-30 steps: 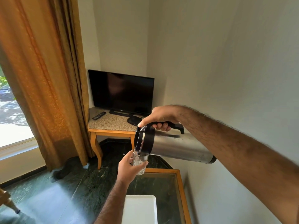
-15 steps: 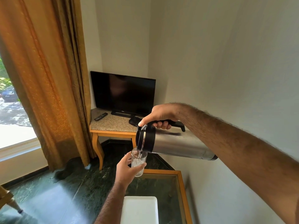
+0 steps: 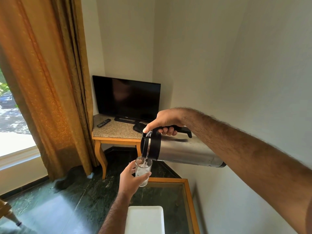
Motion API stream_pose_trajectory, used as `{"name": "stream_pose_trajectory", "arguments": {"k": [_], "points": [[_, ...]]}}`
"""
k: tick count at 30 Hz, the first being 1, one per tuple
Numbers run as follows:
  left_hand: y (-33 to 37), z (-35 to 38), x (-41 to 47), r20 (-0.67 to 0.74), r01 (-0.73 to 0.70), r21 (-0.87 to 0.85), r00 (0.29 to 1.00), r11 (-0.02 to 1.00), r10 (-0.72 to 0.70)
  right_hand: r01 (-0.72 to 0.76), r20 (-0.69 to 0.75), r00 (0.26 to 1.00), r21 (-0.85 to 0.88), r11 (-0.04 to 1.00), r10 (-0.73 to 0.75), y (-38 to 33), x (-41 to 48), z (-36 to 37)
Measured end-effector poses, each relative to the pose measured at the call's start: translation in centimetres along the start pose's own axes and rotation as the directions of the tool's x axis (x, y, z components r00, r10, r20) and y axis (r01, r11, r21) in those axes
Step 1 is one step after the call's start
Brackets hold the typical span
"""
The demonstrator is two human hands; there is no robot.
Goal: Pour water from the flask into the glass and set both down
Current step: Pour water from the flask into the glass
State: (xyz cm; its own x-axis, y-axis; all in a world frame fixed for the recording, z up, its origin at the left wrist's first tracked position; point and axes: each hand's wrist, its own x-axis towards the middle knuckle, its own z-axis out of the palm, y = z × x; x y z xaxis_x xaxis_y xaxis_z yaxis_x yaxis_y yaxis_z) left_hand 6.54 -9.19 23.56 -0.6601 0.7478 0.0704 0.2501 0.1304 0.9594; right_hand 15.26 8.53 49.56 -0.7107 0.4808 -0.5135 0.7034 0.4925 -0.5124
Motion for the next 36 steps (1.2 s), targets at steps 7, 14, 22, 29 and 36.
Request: {"name": "stream_pose_trajectory", "arguments": {"k": [7, 14, 22, 29, 36], "points": [[-0.3, 0.0, -0.1, -0.002, 0.024, -0.001, 1.0, 1.0, -0.024, 0.004, -0.001, 1.0, -0.002, 1.0, -0.004, 0.2, 0.2, -0.1], [-0.5, 0.1, -0.3, -0.008, 0.041, 0.013, 0.999, 0.999, -0.041, 0.008, 0.009, 1.0, 0.009, 1.0, -0.008, 0.3, 0.4, 0.0], [-0.8, 0.1, -0.3, 0.009, 0.047, 0.0, 0.999, 0.999, -0.047, 0.015, -0.003, 1.0, 0.021, 1.0, -0.015, 0.5, 0.7, 0.1], [-0.9, 0.1, -0.2, -0.002, 0.055, 0.0, 0.998, 0.998, -0.055, 0.047, 0.001, 0.999, 0.089, 0.995, -0.047, 1.5, 0.5, -0.4], [-1.1, 0.1, 0.4, 0.005, 0.048, 0.005, 0.999, 0.999, -0.048, 0.037, 0.039, 0.998, 0.119, 0.992, -0.042, 2.3, 1.0, 0.1]]}}
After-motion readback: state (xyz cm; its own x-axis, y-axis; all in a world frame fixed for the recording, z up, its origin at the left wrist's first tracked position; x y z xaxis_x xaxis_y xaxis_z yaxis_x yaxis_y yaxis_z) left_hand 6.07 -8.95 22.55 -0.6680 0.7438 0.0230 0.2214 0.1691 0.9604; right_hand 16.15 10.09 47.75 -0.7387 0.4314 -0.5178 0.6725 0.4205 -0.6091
